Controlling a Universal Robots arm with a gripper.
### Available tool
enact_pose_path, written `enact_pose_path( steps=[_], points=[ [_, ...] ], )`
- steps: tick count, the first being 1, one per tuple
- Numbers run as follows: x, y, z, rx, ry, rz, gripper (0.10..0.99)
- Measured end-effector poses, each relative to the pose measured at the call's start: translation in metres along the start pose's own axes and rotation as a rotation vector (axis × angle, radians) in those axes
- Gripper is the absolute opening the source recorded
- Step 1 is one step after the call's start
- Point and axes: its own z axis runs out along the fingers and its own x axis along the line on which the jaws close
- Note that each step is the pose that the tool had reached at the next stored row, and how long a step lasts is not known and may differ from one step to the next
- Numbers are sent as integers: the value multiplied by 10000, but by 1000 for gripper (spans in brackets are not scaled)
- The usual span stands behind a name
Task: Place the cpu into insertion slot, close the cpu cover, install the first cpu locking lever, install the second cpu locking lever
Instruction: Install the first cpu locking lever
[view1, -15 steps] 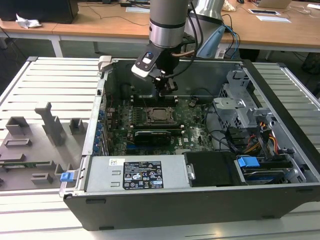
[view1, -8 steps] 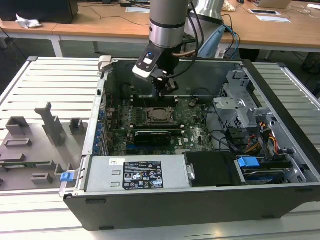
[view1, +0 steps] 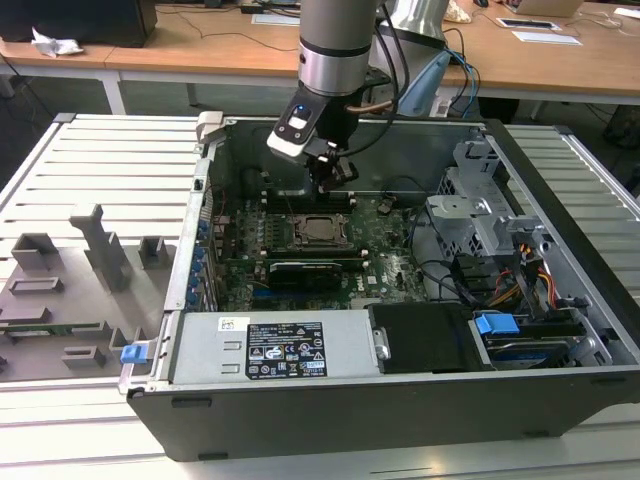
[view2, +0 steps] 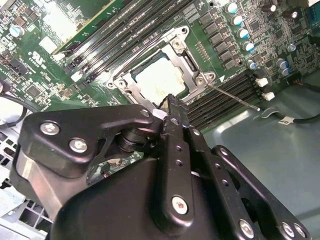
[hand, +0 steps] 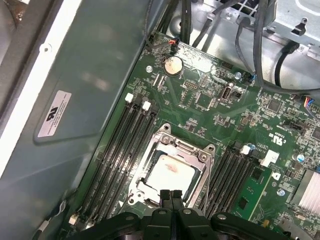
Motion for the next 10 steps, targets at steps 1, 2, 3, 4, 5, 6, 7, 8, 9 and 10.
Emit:
enact_pose_path(
  steps=[1,2,3,4,5,6,7,8,9,10],
  points=[
    [0,0,0,1,0,-29,106],
    [0,0,0,3,1,-73,106],
    [0,0,0,4,1,-117,106],
    [0,0,0,5,2,-139,106],
    [0,0,0,5,2,-161,106],
    [0,0,0,6,3,-201,106],
    [0,0,0,7,3,-221,106],
    [0,0,0,8,3,-240,106],
    [0,0,0,8,4,-259,106],
    [0,0,0,8,4,-271,106]
  ],
)
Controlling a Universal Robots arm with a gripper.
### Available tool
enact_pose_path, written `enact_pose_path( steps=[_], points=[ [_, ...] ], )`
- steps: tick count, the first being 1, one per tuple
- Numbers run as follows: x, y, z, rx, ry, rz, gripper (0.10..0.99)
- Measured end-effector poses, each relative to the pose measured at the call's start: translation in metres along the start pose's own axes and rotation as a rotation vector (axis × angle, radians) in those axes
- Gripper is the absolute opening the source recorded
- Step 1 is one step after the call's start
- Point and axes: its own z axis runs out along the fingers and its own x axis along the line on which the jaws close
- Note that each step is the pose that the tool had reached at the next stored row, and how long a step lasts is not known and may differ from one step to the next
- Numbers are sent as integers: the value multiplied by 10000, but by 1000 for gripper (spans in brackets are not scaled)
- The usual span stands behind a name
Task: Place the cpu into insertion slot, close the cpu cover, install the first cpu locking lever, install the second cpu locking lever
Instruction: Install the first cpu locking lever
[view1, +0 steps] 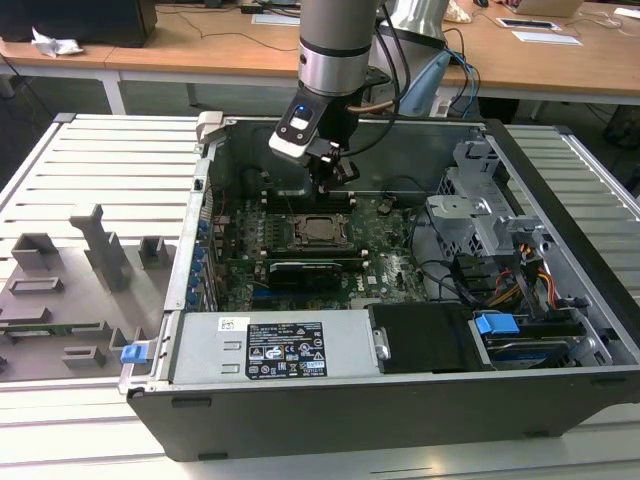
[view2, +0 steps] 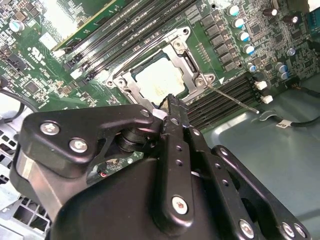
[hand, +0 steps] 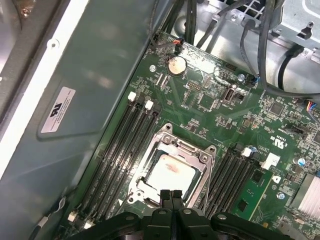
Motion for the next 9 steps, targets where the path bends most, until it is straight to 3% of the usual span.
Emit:
enact_pose_path(
  steps=[9],
  points=[
    [0,0,0,4,2,-118,106]
  ],
)
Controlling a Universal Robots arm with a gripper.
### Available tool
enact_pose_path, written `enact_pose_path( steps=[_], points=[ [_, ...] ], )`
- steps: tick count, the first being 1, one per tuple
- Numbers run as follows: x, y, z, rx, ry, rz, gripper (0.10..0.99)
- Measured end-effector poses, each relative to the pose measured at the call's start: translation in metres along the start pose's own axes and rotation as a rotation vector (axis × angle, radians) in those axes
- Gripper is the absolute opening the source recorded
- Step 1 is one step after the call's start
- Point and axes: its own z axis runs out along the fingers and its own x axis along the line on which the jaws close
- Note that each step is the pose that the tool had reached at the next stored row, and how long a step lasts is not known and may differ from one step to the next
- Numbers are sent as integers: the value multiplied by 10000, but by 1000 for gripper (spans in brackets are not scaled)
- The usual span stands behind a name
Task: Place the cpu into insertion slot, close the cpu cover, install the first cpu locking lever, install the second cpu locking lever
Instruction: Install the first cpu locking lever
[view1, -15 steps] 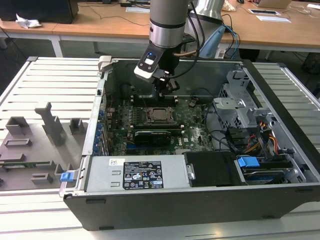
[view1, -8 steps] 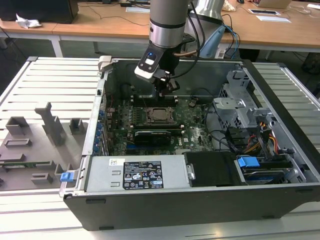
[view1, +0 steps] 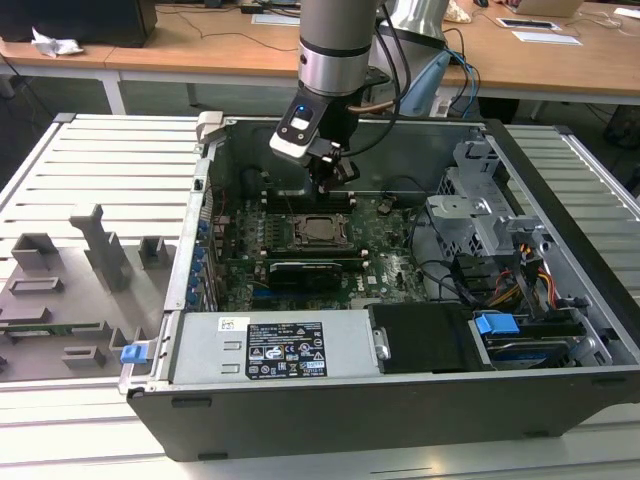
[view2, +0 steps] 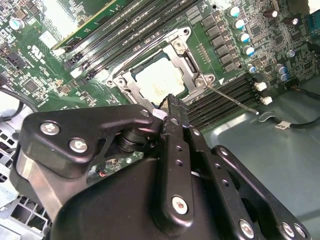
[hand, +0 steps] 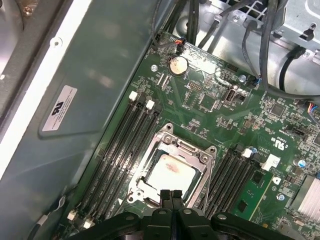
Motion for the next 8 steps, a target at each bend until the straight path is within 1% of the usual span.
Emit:
enact_pose_path(
  steps=[8],
  points=[
    [0,0,0,2,1,-71,106]
  ],
)
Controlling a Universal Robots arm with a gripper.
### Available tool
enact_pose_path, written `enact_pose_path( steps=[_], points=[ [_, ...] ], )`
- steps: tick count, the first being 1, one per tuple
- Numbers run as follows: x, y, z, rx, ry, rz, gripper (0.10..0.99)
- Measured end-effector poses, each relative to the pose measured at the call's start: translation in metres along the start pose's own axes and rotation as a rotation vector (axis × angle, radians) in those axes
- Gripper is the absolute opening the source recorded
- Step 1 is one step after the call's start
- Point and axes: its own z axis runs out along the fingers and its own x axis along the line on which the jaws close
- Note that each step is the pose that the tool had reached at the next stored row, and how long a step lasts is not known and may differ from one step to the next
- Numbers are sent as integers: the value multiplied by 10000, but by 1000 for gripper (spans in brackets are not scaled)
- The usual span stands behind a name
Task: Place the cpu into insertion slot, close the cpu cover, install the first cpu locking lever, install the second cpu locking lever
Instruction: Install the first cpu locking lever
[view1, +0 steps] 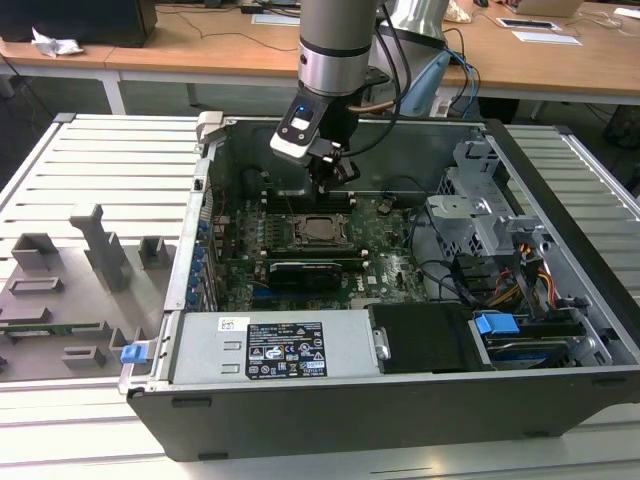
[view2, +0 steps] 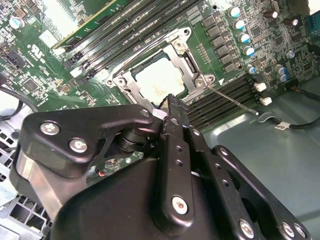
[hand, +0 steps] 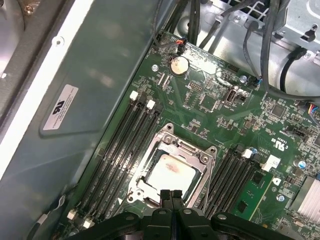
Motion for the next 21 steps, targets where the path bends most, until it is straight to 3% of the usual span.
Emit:
enact_pose_path(
  steps=[21],
  points=[
    [0,0,0,7,4,-242,106]
  ],
)
